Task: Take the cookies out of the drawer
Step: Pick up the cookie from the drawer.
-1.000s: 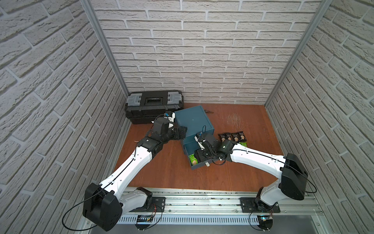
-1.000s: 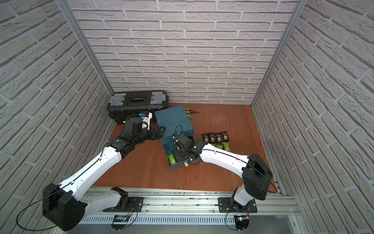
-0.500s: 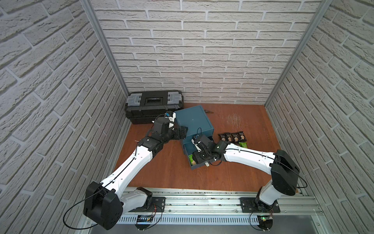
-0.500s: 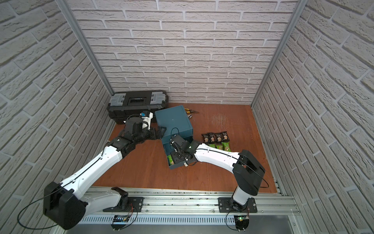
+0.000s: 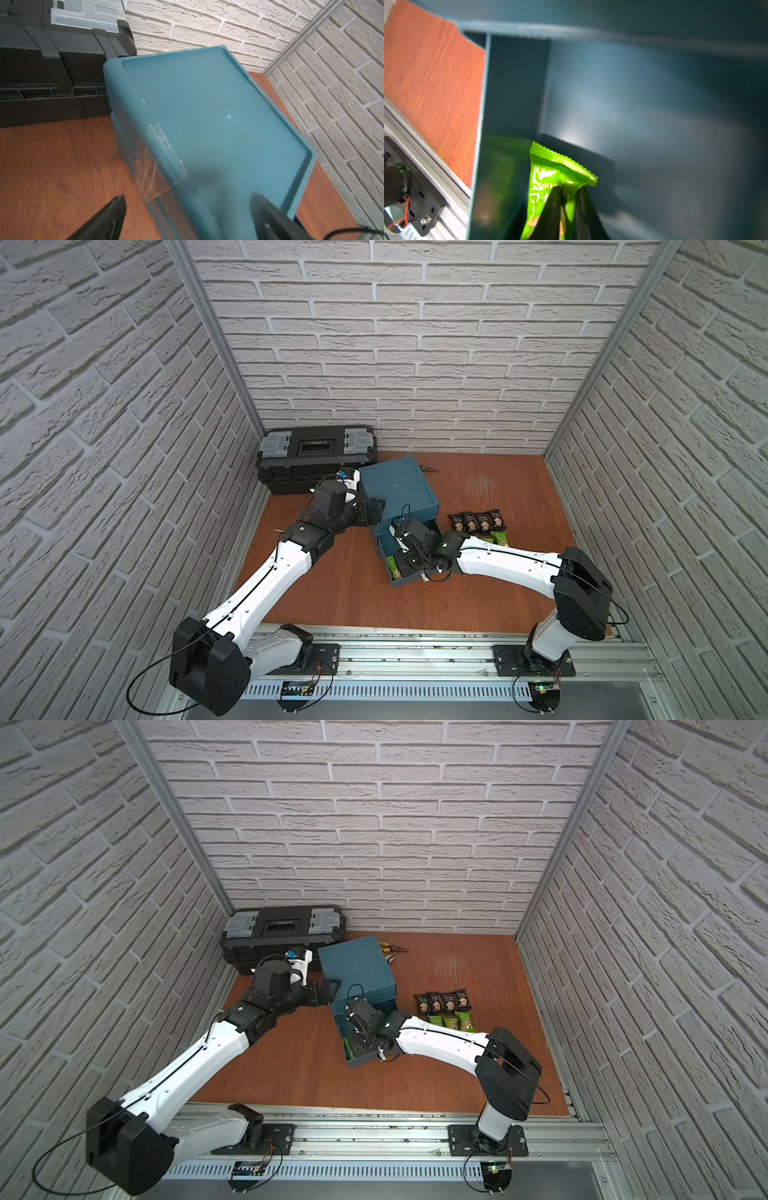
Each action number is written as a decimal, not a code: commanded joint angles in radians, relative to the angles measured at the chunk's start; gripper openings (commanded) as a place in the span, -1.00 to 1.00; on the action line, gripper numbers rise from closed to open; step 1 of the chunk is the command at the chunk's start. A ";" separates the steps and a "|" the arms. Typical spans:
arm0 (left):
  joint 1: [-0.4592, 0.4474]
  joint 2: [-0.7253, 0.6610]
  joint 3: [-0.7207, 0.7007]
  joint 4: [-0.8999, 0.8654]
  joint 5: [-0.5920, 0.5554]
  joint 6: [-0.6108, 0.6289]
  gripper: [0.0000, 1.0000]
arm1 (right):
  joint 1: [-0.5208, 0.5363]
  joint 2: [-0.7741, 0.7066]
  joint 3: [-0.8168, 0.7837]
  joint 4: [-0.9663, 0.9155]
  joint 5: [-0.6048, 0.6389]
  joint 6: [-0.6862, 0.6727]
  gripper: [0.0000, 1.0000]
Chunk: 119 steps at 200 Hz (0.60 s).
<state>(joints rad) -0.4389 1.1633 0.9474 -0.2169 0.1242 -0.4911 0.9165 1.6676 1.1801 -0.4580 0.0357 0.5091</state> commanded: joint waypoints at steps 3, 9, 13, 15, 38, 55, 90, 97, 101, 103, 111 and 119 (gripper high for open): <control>0.006 -0.016 0.014 0.010 -0.005 0.008 0.97 | 0.005 -0.016 0.001 -0.011 0.034 0.002 -0.80; 0.006 -0.017 0.015 0.010 -0.005 0.007 0.97 | 0.005 -0.023 0.002 -0.014 0.037 0.003 -0.82; 0.005 -0.018 0.015 0.010 -0.005 0.006 0.97 | 0.005 -0.029 0.002 -0.015 0.039 0.002 -0.84; 0.006 -0.019 0.014 0.010 -0.005 0.006 0.97 | 0.005 -0.031 0.003 -0.016 0.041 0.003 -0.84; 0.006 -0.024 0.017 0.007 -0.006 0.005 0.97 | 0.005 -0.060 0.011 -0.032 0.055 -0.003 -0.89; 0.006 -0.029 0.024 -0.001 -0.008 0.006 0.97 | 0.005 -0.079 0.021 -0.046 0.065 -0.007 -0.92; 0.005 -0.038 0.033 -0.013 -0.016 0.011 0.97 | 0.005 -0.116 0.031 -0.076 0.100 -0.012 -0.95; 0.006 -0.039 0.034 -0.014 -0.018 0.011 0.97 | 0.005 -0.122 0.034 -0.081 0.106 -0.014 -0.95; 0.006 -0.040 0.036 -0.016 -0.018 0.011 0.97 | 0.005 -0.126 0.035 -0.084 0.110 -0.016 -0.95; 0.006 -0.040 0.036 -0.016 -0.018 0.011 0.97 | 0.005 -0.126 0.037 -0.086 0.111 -0.017 -0.95; 0.006 -0.042 0.037 -0.016 -0.018 0.010 0.97 | 0.005 -0.132 0.041 -0.094 0.117 -0.020 -0.95; 0.006 -0.044 0.040 -0.019 -0.018 0.011 0.97 | 0.004 -0.138 0.046 -0.102 0.125 -0.023 -0.95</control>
<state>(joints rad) -0.4389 1.1454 0.9485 -0.2390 0.1165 -0.4911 0.9184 1.5753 1.1908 -0.5369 0.1162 0.5030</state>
